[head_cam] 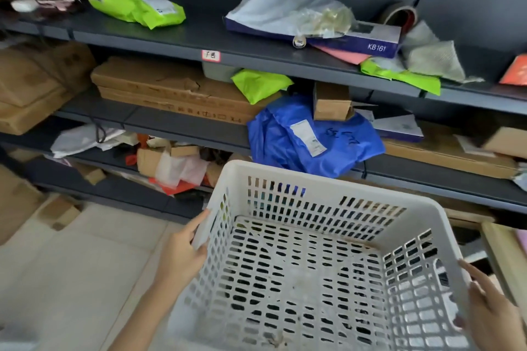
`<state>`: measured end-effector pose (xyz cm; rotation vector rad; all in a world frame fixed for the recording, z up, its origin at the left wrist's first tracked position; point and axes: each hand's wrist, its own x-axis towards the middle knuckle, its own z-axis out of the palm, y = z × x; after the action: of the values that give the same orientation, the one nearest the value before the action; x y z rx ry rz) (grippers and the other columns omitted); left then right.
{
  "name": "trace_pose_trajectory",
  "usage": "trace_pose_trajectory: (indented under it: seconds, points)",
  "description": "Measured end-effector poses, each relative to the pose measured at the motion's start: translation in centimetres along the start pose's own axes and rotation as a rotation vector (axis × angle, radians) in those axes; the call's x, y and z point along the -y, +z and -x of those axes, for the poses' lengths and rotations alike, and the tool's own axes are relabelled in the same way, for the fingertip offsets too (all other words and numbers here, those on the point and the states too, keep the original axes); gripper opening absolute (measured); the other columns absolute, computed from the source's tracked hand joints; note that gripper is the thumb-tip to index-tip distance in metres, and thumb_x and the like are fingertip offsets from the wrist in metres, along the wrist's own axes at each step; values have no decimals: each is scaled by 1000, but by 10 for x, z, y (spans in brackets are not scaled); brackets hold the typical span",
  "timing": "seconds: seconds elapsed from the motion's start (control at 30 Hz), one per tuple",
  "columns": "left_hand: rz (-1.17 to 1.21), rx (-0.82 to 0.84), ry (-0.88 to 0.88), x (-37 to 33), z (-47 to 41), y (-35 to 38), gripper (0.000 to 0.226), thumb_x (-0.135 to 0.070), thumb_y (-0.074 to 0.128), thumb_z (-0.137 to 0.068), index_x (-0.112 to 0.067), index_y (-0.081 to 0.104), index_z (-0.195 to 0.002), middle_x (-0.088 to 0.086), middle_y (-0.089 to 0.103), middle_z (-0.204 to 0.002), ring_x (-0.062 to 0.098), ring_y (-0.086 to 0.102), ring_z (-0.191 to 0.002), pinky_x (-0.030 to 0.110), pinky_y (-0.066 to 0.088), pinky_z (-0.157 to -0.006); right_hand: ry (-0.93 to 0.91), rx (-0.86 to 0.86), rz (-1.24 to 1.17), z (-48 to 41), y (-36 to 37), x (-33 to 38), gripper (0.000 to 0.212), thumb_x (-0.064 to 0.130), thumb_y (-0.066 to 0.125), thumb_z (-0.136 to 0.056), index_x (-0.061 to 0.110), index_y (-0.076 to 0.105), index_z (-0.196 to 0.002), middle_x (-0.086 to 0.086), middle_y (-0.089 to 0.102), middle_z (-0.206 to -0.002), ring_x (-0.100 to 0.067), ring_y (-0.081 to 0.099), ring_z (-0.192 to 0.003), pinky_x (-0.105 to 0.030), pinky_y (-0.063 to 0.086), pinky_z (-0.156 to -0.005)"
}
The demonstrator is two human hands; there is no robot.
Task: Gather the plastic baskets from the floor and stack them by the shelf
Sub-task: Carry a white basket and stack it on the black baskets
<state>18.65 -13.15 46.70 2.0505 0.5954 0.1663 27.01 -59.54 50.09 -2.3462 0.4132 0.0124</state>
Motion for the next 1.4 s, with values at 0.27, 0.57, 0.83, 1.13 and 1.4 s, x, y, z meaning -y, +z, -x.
trace_pose_trajectory:
  seconds: [0.27,0.57,0.83,1.13,1.4]
  points:
    - [-49,6,-56,3,-67,71,66,3,63,-78,-39,49,-128,-7,65,-65,25,53,-48,28,48,-49,75,66,126,-56,33,11,55,-3,54,-87,9,40,-140,-27,66,-85,-20,56,-43,-26,42,-40]
    - [-164,48,-46,42,-102,114,61,3,60,-79,-25,51,-133,20,63,-56,13,34,-33,12,27,-37,182,141,225,-110,95,-39,66,2,46,-93,38,25,-144,-17,61,-91,-32,63,-61,-49,56,-65]
    - [-148,7,-38,44,-101,117,64,9,56,-77,-25,53,-131,8,75,-84,11,34,-32,13,27,-36,102,168,241,-121,95,-71,92,0,47,-91,81,6,-109,-16,68,-80,-28,66,-58,-51,57,-63]
    - [-167,6,-43,43,-99,115,64,7,57,-78,-28,51,-131,16,70,-63,11,28,-31,16,27,-33,13,312,327,-116,96,-59,111,-15,39,-84,65,-31,-119,-27,33,-141,-21,58,-73,-23,46,-52]
    - [-311,46,-31,21,-93,114,66,3,58,-80,-26,44,-137,-3,34,-42,10,28,-32,15,29,-32,29,327,376,-114,95,-64,99,-13,40,-82,40,-22,-138,-21,47,-116,-15,50,-60,-26,47,-49]
